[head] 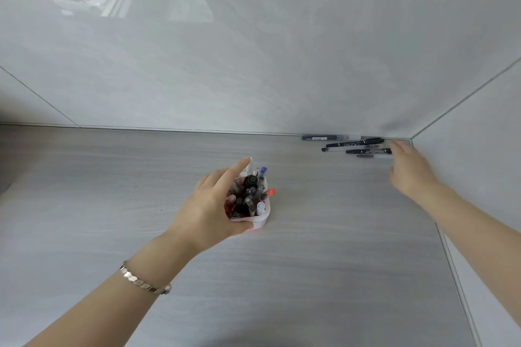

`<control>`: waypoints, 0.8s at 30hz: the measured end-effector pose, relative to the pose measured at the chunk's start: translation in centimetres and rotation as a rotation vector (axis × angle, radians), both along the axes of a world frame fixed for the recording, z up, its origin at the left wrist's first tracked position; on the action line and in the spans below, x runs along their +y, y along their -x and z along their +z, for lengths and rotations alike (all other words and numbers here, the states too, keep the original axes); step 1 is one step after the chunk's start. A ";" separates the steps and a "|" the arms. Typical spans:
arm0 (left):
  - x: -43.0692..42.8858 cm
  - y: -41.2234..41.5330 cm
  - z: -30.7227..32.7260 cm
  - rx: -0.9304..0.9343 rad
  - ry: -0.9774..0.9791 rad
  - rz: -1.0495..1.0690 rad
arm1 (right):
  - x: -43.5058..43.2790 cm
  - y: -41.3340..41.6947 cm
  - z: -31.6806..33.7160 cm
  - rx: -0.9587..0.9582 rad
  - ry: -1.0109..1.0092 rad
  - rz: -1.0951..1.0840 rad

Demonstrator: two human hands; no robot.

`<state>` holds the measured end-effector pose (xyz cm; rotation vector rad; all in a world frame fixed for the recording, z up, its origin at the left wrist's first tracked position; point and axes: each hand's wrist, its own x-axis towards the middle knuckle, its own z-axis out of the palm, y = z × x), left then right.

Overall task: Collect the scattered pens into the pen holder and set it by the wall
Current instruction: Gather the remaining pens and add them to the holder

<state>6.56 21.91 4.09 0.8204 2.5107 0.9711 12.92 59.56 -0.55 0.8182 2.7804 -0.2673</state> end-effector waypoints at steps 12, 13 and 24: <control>0.1 0.2 0.1 0.088 0.021 -0.035 | 0.1 -3.0 -2.4 -0.113 -0.095 0.221; 0.3 0.1 0.2 0.182 0.040 -0.038 | -0.7 -3.5 -2.3 -0.182 -0.091 0.245; 2.4 -0.1 -0.3 0.421 -0.076 -0.005 | -12.0 -5.1 8.5 0.106 0.500 0.148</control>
